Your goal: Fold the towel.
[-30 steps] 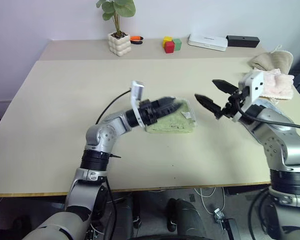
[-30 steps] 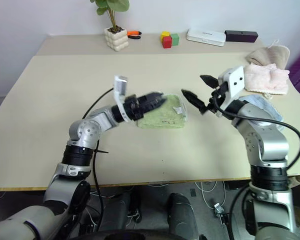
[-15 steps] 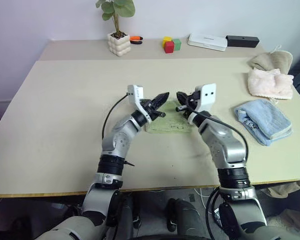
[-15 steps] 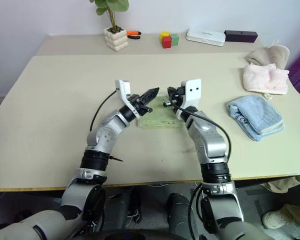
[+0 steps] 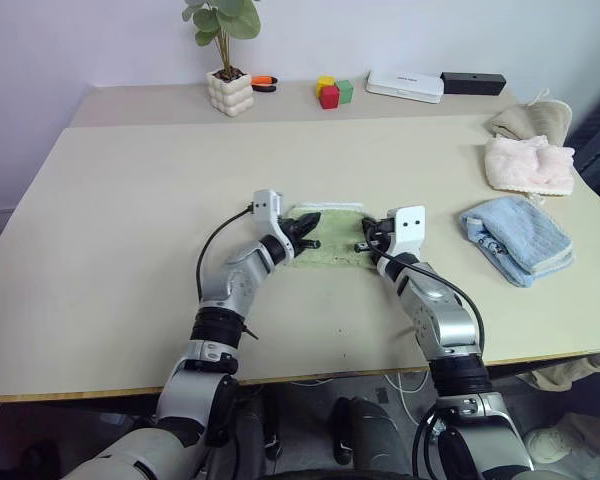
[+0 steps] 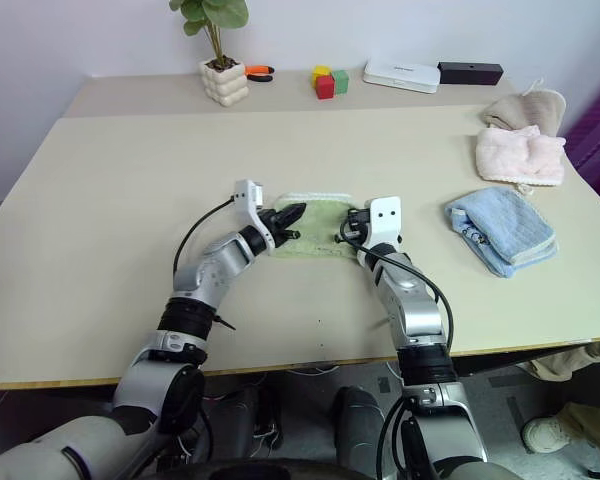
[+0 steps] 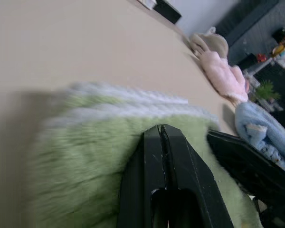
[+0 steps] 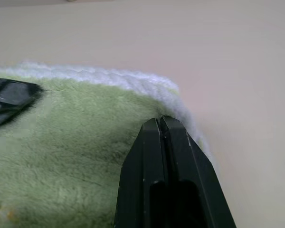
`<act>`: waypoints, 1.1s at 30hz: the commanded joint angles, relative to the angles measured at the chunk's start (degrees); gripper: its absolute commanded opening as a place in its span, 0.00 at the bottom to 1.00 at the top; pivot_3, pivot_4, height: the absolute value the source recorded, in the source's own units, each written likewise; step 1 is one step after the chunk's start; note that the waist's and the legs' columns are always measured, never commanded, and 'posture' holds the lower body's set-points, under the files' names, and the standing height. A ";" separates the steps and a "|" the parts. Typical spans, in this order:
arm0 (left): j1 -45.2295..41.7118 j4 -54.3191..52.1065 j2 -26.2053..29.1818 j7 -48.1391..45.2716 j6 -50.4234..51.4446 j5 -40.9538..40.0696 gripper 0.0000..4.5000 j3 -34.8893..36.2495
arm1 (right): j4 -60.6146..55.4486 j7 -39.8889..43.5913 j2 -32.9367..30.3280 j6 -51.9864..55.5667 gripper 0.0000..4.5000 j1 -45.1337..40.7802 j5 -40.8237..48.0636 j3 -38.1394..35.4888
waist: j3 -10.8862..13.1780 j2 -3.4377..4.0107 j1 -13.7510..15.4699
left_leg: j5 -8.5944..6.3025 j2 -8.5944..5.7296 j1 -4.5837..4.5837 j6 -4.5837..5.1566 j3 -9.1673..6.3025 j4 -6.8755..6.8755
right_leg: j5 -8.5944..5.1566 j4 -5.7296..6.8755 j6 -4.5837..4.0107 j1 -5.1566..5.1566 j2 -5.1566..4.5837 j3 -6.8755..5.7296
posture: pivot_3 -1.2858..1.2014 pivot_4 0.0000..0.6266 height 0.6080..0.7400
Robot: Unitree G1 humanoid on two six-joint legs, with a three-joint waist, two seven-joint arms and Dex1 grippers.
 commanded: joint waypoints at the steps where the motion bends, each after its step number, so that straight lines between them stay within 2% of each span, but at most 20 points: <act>1: 1.24 -6.74 0.26 -3.04 3.36 -4.44 0.06 1.02 | -0.18 0.91 -0.64 -1.09 0.00 -0.97 0.19 -1.09 | 0.01 0.00 0.06 | 0.05 -0.01 0.00 -0.07 0.01 0.00 | 0.00 0.00 0.00 0.00 0.00 0.01 | 0.52 0.24 1.00; 2: 1.68 -8.78 0.25 -3.92 4.99 -6.05 0.12 1.32 | -0.47 1.36 -0.40 -0.73 0.00 -1.07 0.78 -1.21 | 0.01 0.00 0.05 | 0.16 -0.01 -0.01 -0.26 0.02 0.00 | 0.00 0.00 0.01 0.00 0.00 0.01 | 0.52 0.24 1.00; 3: 2.00 -10.82 0.26 -4.57 6.63 -7.60 0.19 1.54 | -0.85 1.59 -0.29 -0.65 0.06 -1.10 1.08 -1.35 | 0.01 0.00 0.09 | 0.16 -0.01 -0.01 -0.26 0.03 0.00 | 0.00 0.00 0.01 0.00 -0.01 0.01 | 0.52 0.24 1.00; 5: 1.30 -16.38 -0.20 -2.13 10.17 -11.39 0.40 3.26 | -2.58 3.50 -1.31 -1.10 0.19 -1.96 1.11 -1.07 | 0.02 0.00 0.13 | 0.16 -0.01 -0.02 -0.26 0.02 0.01 | 0.00 0.00 0.01 0.00 -0.01 0.02 | 0.52 0.24 1.00; 7: 1.49 -19.68 1.69 -2.95 11.90 -11.26 0.64 2.02 | -3.64 4.19 -2.09 -0.93 0.41 -3.16 1.40 -1.86 | 0.02 0.00 0.12 | 0.16 -0.02 -0.03 -0.26 0.02 0.01 | 0.01 0.00 0.01 0.00 -0.01 0.04 | 0.52 0.24 1.00; 10: 1.29 -20.48 4.86 -2.10 13.97 -12.15 0.98 3.79 | -5.27 5.26 -4.39 -0.58 0.76 -5.24 1.59 -2.97 | 0.02 0.03 -0.08 | 0.17 -0.03 0.02 -0.27 0.05 0.00 | 0.01 0.03 0.01 0.00 -0.01 0.05 | 0.52 0.24 1.00; 12: 1.54 -20.57 7.55 -1.52 14.89 -11.90 1.00 4.71 | -6.54 7.09 -6.13 -0.30 1.00 -6.44 2.52 -3.58 | 0.02 0.03 -0.12 | 0.17 -0.03 0.05 -0.28 0.06 -0.01 | 0.00 0.10 0.01 -0.02 0.00 0.05 | 0.52 0.24 1.00; 16: 4.42 -21.94 13.85 -3.13 20.77 -13.23 1.00 5.13 | -8.54 13.01 -9.53 0.59 1.00 -6.73 5.00 -3.80 | 0.02 0.03 -0.18 | 0.18 -0.02 0.06 -0.32 0.08 -0.09 | 0.00 0.16 0.00 -0.08 0.00 0.06 | 0.52 0.24 1.00; 20: 5.24 -20.50 16.26 -1.79 30.27 -19.12 1.00 9.33 | -9.41 16.60 -12.08 0.43 1.00 -5.84 6.46 -4.67 | 0.04 0.02 0.20 | 0.19 -0.02 0.08 -0.32 0.11 -0.08 | -0.01 0.20 0.01 -0.08 -0.01 0.08 | 0.52 0.24 1.00; 21: 4.46 -19.21 15.81 -0.14 33.91 -21.27 1.00 10.94 | -9.52 17.16 -12.47 0.52 1.00 -5.69 6.69 -4.83 | 0.04 0.02 0.32 | 0.19 -0.02 0.07 -0.33 0.10 -0.06 | -0.01 0.22 0.01 -0.08 -0.02 0.07 | 0.52 0.24 1.00; 25: 2.73 -18.21 14.79 0.52 42.80 -24.10 1.00 9.65 | -8.51 18.49 -13.34 -0.64 1.00 -5.44 6.21 -4.48 | 0.04 0.01 0.32 | 0.19 -0.04 0.07 -0.32 0.07 -0.02 | -0.01 0.21 0.02 -0.04 -0.06 0.08 | 0.52 0.24 1.00; 29: -0.31 -12.60 11.09 3.81 48.16 -26.04 1.00 12.42 | -10.46 19.93 -12.96 -0.76 1.00 -4.69 6.72 -3.51 | 0.04 0.01 0.06 | 0.19 -0.07 0.10 -0.33 0.08 -0.02 | -0.02 0.25 0.03 -0.04 -0.05 0.08 | 0.52 0.24 1.00; 33: -1.13 -8.69 10.42 6.13 49.17 -23.13 1.00 11.32 | -12.87 20.24 -13.25 0.09 1.00 -3.36 6.80 -3.42 | 0.04 0.01 -0.09 | 0.20 -0.07 0.17 -0.35 0.10 -0.07 | -0.05 0.31 0.06 -0.04 -0.04 0.09 | 0.52 0.24 1.00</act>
